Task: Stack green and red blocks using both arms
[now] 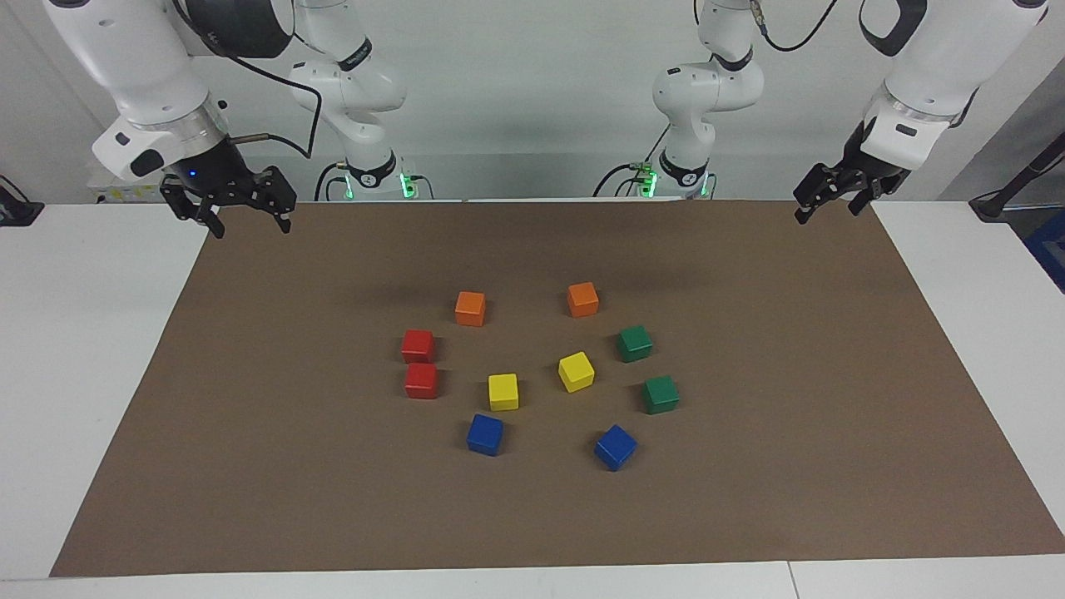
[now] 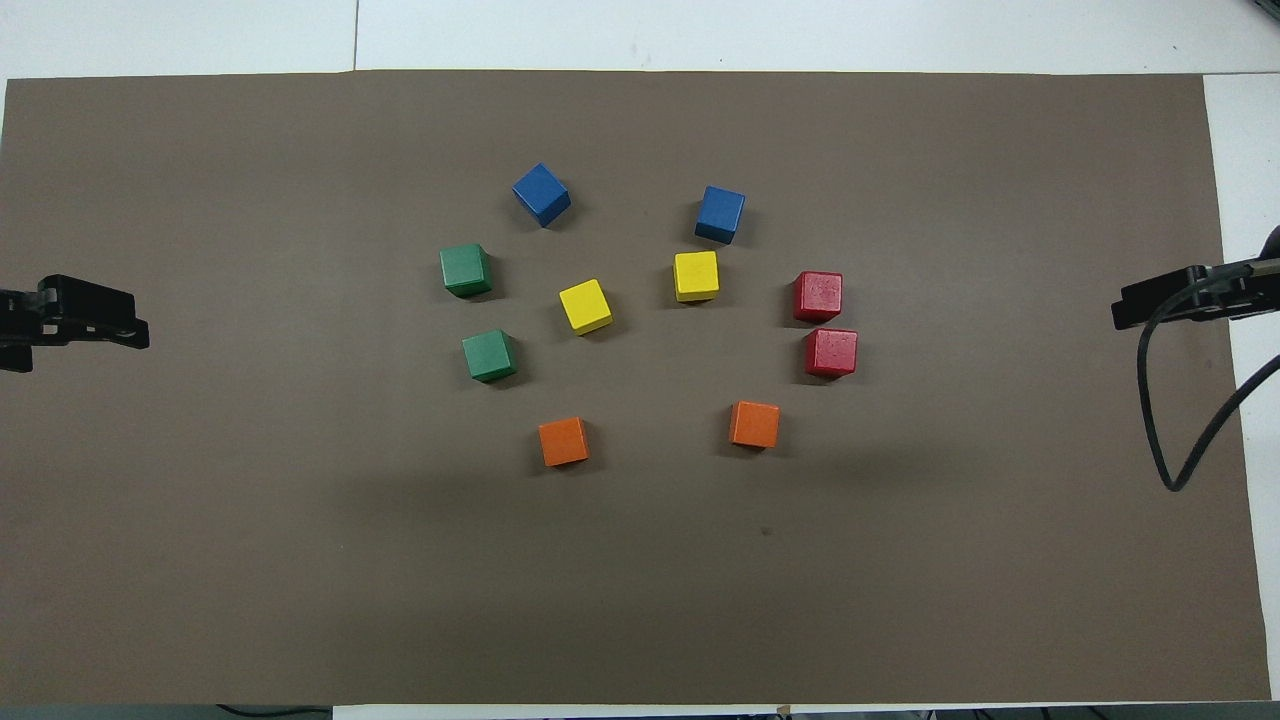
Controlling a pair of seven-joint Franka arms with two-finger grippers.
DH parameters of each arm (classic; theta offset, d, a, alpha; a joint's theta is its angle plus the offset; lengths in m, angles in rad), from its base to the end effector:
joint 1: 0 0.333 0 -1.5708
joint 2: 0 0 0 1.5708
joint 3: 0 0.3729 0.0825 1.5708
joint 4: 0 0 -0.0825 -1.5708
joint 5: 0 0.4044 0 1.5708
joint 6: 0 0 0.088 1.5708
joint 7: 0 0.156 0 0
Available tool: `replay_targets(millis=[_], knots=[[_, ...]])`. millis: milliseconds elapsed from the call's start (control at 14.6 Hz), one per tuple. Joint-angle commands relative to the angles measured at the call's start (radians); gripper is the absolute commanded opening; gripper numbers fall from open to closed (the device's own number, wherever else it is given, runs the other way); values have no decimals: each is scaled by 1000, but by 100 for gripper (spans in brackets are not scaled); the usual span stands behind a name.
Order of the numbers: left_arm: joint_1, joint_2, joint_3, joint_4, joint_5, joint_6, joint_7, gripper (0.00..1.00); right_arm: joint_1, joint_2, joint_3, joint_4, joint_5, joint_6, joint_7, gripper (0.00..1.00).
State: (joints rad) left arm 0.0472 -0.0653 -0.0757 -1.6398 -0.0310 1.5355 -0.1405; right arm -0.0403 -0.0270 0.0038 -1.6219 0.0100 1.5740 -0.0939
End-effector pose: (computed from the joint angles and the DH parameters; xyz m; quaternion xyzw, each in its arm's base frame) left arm 0.5442 -0.0218 0.6321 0.9982 0.0558 -0.0206 0.0113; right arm 0.5631 -0.0190 0.6229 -0.9995 -0.0286 0.0101 0.0056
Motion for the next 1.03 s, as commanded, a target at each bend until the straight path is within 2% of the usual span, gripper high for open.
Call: replay_targets(millis=[0,617,685,823,960], knots=[[16,-11,-15,-5,13,2,13,100,-9,13,8,20,-30,-8,-10,100],[8,-27,-16,-37,11,20,10,100,0,1,16,-10,-15,1,29,100],[2,-36,-18,-66,8,46,-1,100,17,-2,24,-25,-15,30,92,100],[-51,-76,-18,-162,2,141,-59,100,112,-11,24,-68,-15,96,215,100],[-128,-68,-18,-227,2,218,-135,100,186,-11,24,-116,-15,176,339,100]])
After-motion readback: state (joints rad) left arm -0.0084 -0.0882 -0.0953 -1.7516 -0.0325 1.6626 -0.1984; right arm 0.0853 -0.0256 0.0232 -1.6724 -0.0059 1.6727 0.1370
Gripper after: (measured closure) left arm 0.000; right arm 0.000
